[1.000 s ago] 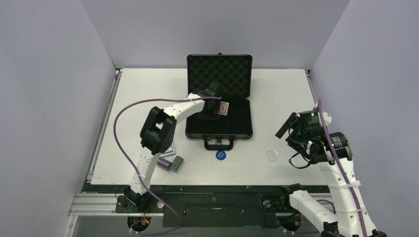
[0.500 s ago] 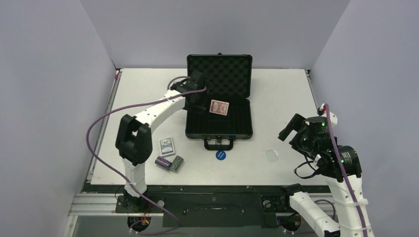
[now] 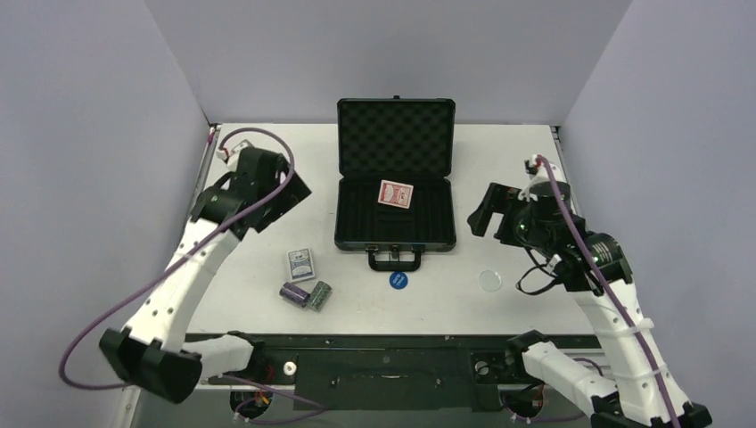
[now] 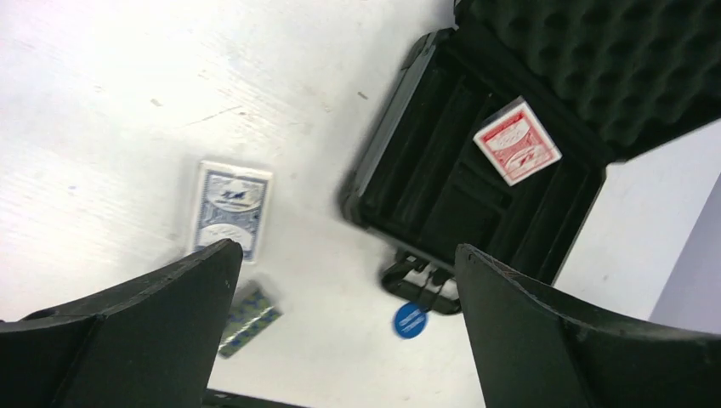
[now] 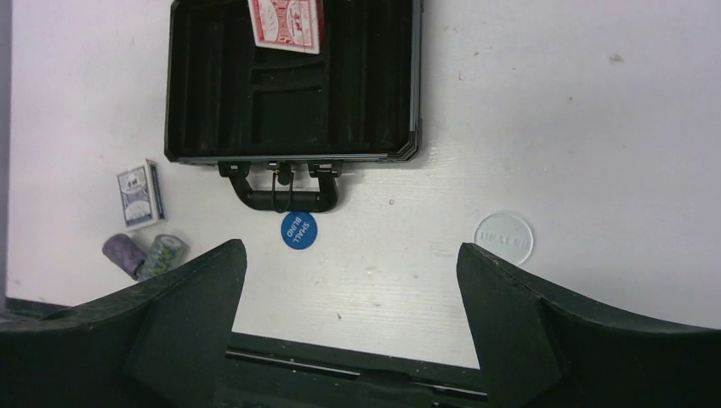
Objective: Pack up texas hold em set
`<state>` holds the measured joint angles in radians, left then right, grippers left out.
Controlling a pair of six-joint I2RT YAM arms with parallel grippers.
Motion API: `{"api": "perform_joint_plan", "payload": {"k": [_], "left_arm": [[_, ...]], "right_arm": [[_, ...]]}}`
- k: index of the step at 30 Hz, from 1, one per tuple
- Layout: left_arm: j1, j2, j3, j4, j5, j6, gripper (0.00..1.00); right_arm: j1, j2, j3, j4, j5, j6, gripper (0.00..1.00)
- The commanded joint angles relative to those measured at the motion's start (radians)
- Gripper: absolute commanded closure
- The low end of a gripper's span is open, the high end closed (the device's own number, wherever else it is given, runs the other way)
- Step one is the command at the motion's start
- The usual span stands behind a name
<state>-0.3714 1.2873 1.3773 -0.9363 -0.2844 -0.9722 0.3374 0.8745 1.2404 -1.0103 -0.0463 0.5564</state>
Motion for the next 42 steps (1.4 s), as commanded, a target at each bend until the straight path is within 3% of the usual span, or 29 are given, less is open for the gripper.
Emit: {"api": "perform_joint_plan", "payload": {"k": [1,8,13,23,32,42], "left_arm": [[0.006,-0.234,-0.114,-0.022,0.029,0.25,0.04],[0.012,-0.471,-0.232,-0.078,0.129,0.36,0.04],[-0.007,-0.605,-0.305,-0.104,0.081,0.409,0.04],[-0.009,-0.714,-0.445,-0.077,0.065,0.406,0.04],[-0.009,-0.752,-0.528,-0.04,0.055,0.359,0.04],[-0.009,-0.786,-0.555,-0.024,-0.001,0.321,0.04]], "right_arm": [[0.105,0.066,0.037,0.123,0.11,-0.133,0.11],[0.243,0.252,0.131,0.186,0.229,-0.337,0.11],[0.311,0.48,0.282,0.137,0.251,-0.513,0.14],[0.335,0.765,0.385,0.232,0.201,-0.868,0.09],[0.331,1.114,0.584,0.297,0.286,-0.87,0.09],[0.306,1.288,0.695,0.368,0.363,-0.84,0.11]]}}
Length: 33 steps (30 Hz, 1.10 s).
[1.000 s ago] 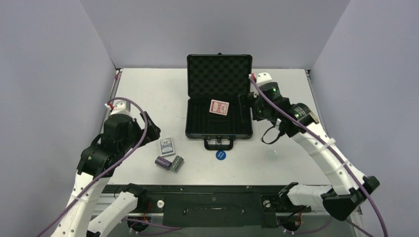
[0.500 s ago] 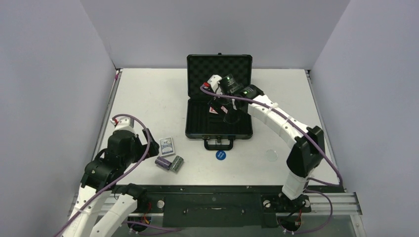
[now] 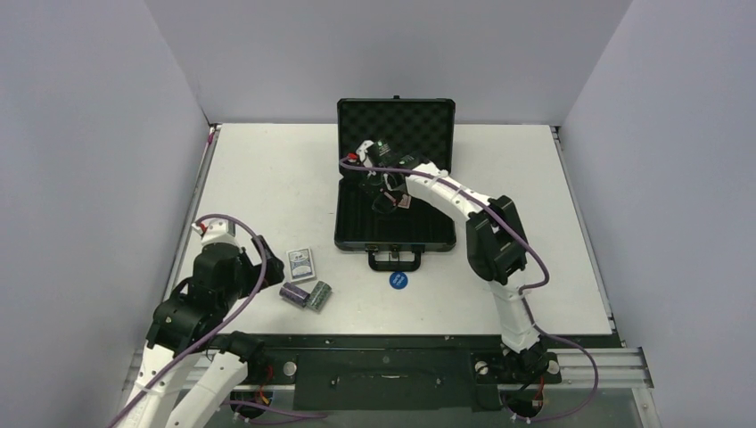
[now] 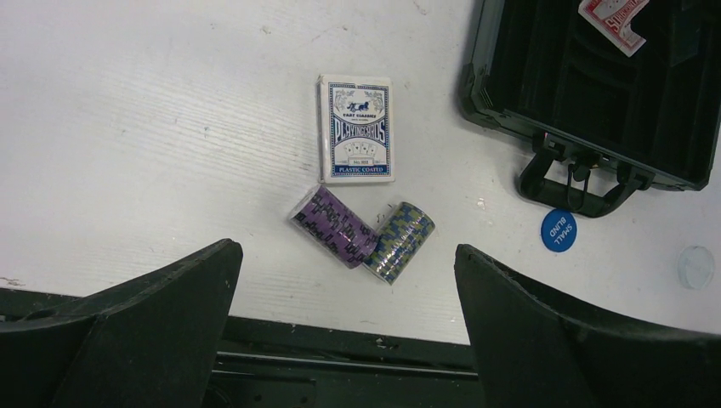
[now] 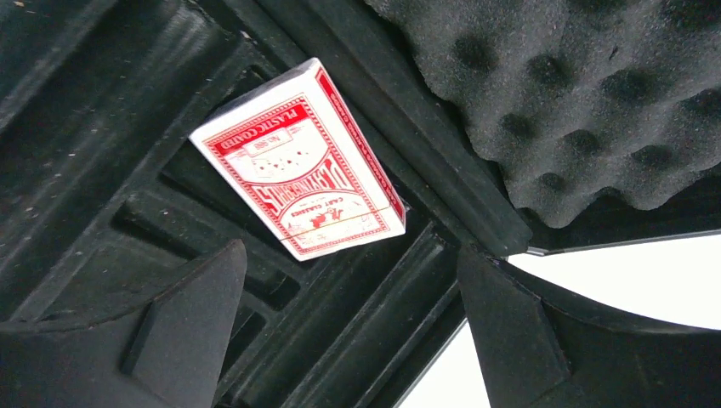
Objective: Pack up texas hold em set
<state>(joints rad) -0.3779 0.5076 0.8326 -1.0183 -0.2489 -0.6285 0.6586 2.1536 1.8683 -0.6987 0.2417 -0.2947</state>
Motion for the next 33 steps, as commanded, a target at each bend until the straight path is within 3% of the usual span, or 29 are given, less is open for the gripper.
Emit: {"api": "perform_joint_plan", "payload": {"k": [1,7,14,33], "left_arm": [[-0.003,0.0,-0.011,0.06,-0.036,-0.022,0.04],[-0.003,0.042,-0.015,0.066,-0.024,-0.018,0.04],[-0.004,0.059,-0.019,0.071,-0.006,-0.01,0.04],[-0.012,0.079,-0.024,0.08,0.022,0.005,0.04]], "right_arm": [[-0.017,0.015,0.069,0.06,0.076,0.008,0.11],[-0.005,0.062,0.056,0.074,0.11,-0.034,0.12],[0.052,0.053,-0.053,0.208,0.14,-0.116,0.12],[0.054,0.035,-0.181,0.327,0.157,-0.139,0.13]]}}
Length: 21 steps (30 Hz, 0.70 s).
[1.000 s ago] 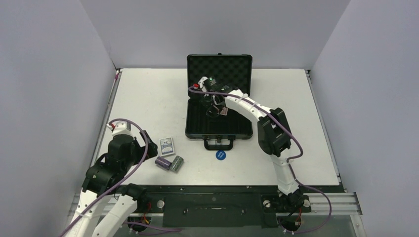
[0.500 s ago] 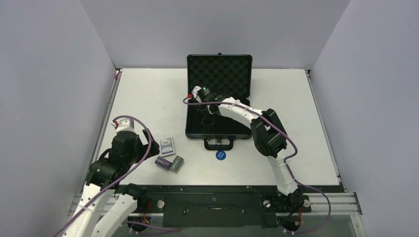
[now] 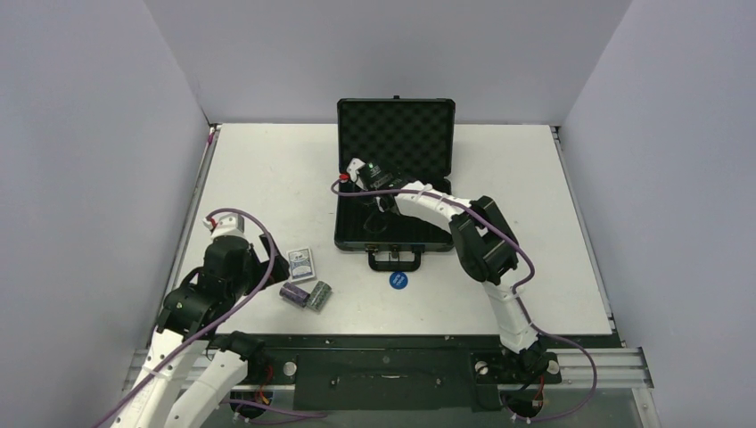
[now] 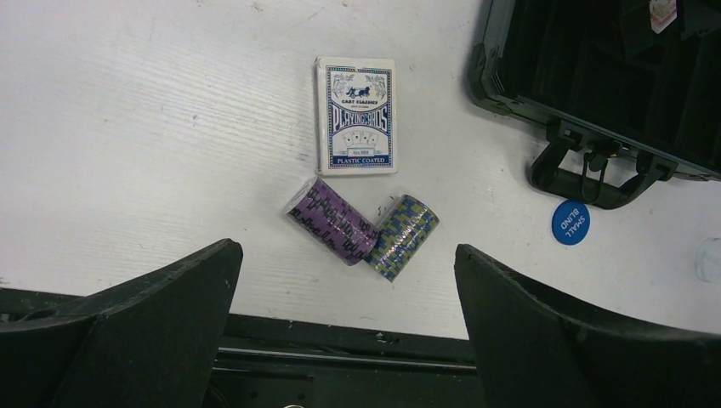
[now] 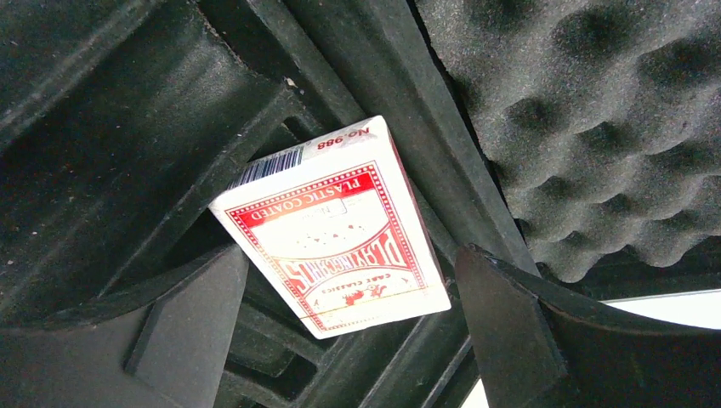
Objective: Pack up texas hold em set
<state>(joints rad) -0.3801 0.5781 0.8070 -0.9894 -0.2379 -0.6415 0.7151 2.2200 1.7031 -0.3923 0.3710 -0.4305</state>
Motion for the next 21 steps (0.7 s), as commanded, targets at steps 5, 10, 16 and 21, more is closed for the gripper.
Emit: {"api": "perform_joint_plan", "payload": {"k": [5,10,16,21], "left_arm": [[-0.013,0.01,0.001,0.051,0.012,0.018,0.04],[-0.018,0.014,0.0,0.052,0.012,0.017,0.04],[-0.02,0.015,-0.002,0.053,0.012,0.017,0.04],[-0.021,0.016,-0.003,0.055,0.012,0.017,0.04]], "right_arm": [[-0.009,-0.013,-0.014,0.031,0.031,-0.013,0.14],[-0.013,-0.005,-0.012,0.041,0.028,-0.025,0.17],[-0.014,-0.015,-0.04,0.049,0.022,-0.035,0.3],[-0.012,-0.037,-0.063,0.053,0.015,-0.041,0.46]]}}
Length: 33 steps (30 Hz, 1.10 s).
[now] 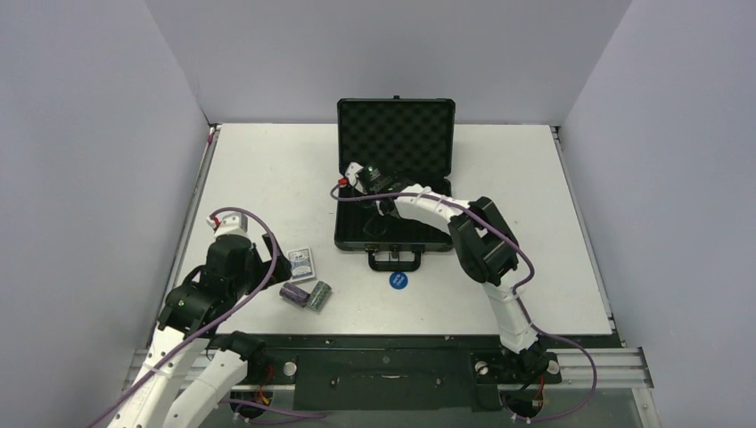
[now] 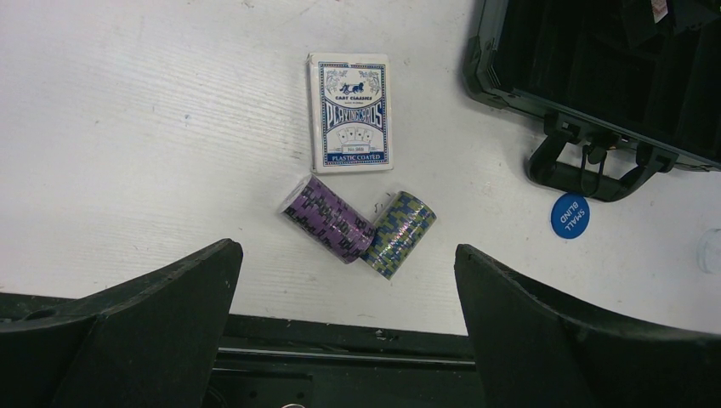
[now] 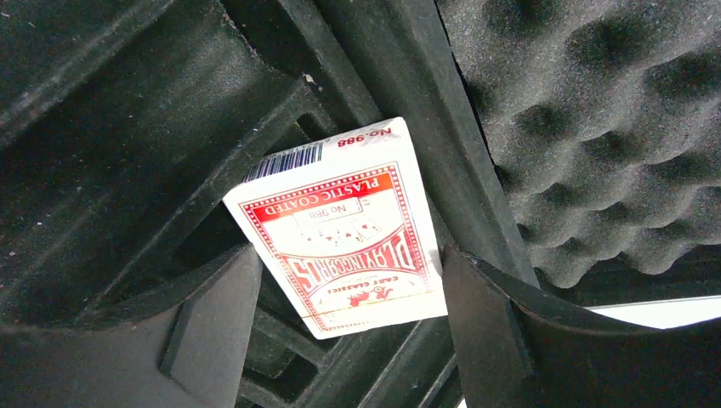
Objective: Pack up texas hold em set
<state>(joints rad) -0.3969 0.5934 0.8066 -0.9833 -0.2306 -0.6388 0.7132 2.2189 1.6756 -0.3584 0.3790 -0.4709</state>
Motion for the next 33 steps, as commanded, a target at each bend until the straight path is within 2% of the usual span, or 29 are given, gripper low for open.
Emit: {"api": "perform_joint_plan", "payload": {"k": [1,4,20,25,33], "left_arm": [[-0.004,-0.001,-0.003,0.049,0.005,0.014,0.04],[-0.005,-0.004,-0.003,0.051,0.004,0.013,0.04],[-0.012,-0.024,-0.005,0.051,-0.003,0.008,0.04],[-0.017,-0.018,-0.007,0.051,-0.003,0.007,0.04],[-0.022,-0.011,-0.006,0.051,-0.004,0.007,0.04]], "right_arm": [[-0.009,-0.05,-0.047,0.022,0.002,-0.003,0.48],[-0.004,-0.08,-0.066,0.031,-0.029,-0.025,0.52],[-0.021,-0.205,-0.128,0.002,-0.238,-0.097,0.56],[-0.047,-0.193,-0.09,-0.077,-0.33,-0.128,0.56],[-0.088,-0.139,-0.012,-0.174,-0.359,-0.155,0.54]]}}
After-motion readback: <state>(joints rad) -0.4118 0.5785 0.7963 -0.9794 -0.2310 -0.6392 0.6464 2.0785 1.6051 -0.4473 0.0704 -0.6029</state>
